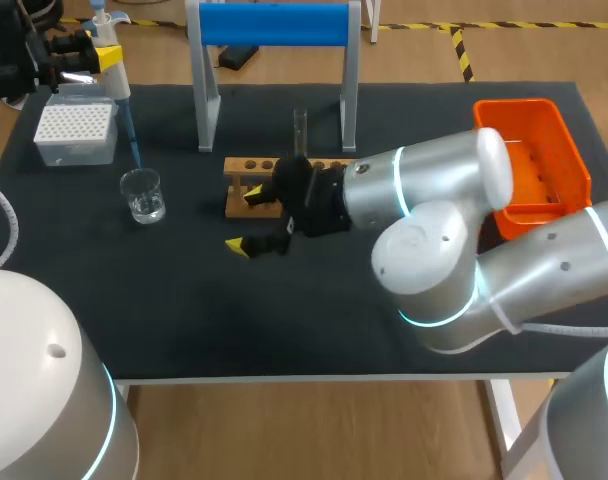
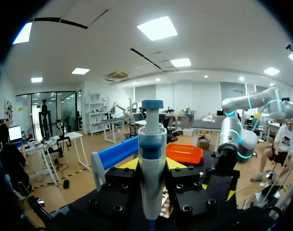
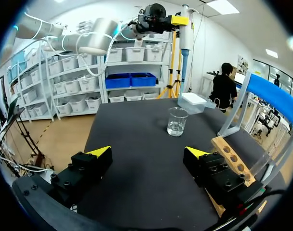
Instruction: Invert the test tube, pick up the pipette, mount the tip to pipette, aspirate from beaker and dispense into the tube, eject the tip, return the pipette, and cap with the stopper.
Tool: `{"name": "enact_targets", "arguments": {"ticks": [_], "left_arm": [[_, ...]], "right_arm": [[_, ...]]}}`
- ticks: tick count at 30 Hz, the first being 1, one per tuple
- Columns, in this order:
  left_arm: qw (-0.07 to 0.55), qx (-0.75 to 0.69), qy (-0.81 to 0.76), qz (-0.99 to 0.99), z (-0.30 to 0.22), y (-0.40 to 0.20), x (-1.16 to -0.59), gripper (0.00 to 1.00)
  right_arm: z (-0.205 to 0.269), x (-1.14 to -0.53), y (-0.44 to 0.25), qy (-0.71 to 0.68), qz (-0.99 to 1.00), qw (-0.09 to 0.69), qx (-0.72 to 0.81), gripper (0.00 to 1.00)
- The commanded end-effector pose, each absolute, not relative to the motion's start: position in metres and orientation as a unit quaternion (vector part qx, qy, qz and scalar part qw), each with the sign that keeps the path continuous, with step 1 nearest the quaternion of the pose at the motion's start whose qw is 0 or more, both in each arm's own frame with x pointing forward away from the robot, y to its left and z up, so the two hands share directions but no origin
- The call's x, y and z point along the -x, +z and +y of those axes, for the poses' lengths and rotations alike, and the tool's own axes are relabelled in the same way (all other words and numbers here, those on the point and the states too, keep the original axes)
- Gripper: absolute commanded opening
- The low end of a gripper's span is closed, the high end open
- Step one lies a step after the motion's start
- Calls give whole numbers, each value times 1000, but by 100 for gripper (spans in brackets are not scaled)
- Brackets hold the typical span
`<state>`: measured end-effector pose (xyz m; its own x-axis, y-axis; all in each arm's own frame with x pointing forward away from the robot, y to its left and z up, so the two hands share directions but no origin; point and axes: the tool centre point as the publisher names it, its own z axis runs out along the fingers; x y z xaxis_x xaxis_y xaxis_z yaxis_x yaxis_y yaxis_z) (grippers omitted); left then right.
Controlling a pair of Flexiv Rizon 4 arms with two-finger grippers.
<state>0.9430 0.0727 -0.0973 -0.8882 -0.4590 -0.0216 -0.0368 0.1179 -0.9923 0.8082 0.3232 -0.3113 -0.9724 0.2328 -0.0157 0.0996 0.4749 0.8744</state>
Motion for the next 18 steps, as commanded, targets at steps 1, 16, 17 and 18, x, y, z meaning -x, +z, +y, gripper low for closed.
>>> {"name": "enact_targets", "arguments": {"ticks": [1,16,17,18], "left_arm": [[166,170,-643,728,72,-98,-943,0],[166,170,-643,728,72,-98,-943,0],[166,170,-643,728,72,-98,-943,0],[166,170,-643,728,72,-98,-943,0]], "right_arm": [[331,-809,-317,503,856,70,-100,100],[330,-807,-310,514,850,73,-94,100],[330,-807,-310,514,850,73,-94,100],[330,-807,-310,514,850,73,-94,100]]}}
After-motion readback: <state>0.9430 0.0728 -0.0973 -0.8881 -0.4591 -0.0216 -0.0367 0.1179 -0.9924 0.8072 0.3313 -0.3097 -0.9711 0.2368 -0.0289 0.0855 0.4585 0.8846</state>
